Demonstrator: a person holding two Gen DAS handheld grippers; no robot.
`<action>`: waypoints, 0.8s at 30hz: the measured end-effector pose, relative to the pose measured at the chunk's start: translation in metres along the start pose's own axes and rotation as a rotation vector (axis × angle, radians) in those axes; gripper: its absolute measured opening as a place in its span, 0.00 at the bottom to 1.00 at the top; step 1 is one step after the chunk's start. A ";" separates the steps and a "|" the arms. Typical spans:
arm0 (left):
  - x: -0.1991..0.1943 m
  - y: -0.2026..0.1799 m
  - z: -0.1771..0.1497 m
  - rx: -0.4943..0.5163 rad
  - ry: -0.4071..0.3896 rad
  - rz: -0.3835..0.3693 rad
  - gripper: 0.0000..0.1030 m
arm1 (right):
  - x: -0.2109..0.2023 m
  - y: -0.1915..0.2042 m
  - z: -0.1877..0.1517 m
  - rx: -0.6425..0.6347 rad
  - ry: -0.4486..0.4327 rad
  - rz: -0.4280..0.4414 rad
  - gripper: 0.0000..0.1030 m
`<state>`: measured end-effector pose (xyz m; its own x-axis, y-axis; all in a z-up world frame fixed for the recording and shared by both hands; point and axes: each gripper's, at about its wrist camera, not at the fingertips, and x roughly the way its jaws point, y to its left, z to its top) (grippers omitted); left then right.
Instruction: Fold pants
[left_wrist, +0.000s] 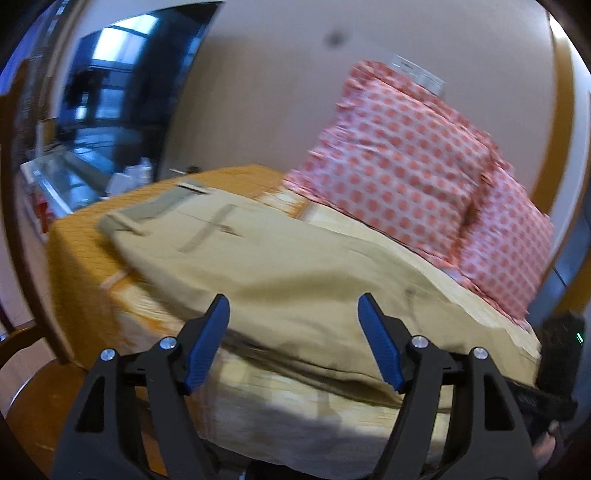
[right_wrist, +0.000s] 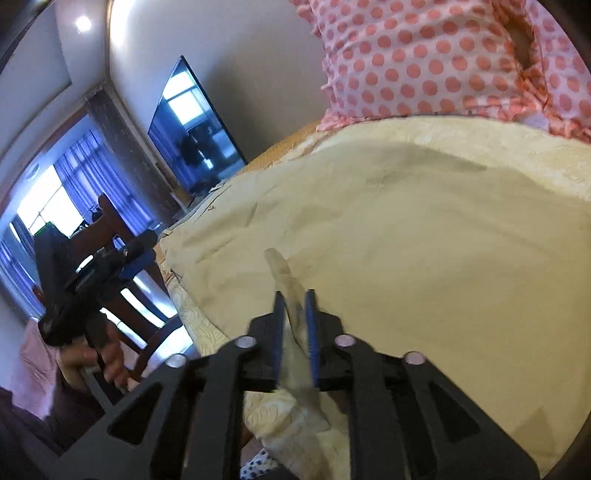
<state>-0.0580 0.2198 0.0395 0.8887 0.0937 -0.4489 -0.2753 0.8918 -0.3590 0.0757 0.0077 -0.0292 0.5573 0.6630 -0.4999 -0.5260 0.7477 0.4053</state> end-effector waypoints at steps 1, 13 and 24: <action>-0.001 0.008 0.002 -0.016 -0.007 0.021 0.70 | -0.005 -0.002 0.001 0.003 -0.019 -0.015 0.44; 0.003 0.003 0.008 0.009 -0.021 -0.019 0.71 | -0.210 -0.134 -0.053 0.447 -0.426 -0.655 0.54; 0.020 -0.034 -0.004 0.104 0.031 -0.105 0.73 | -0.346 -0.231 -0.154 0.956 -0.688 -0.879 0.53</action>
<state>-0.0323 0.1899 0.0392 0.8985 -0.0148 -0.4387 -0.1405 0.9371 -0.3195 -0.0949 -0.4000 -0.0676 0.7997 -0.3267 -0.5038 0.6000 0.4692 0.6480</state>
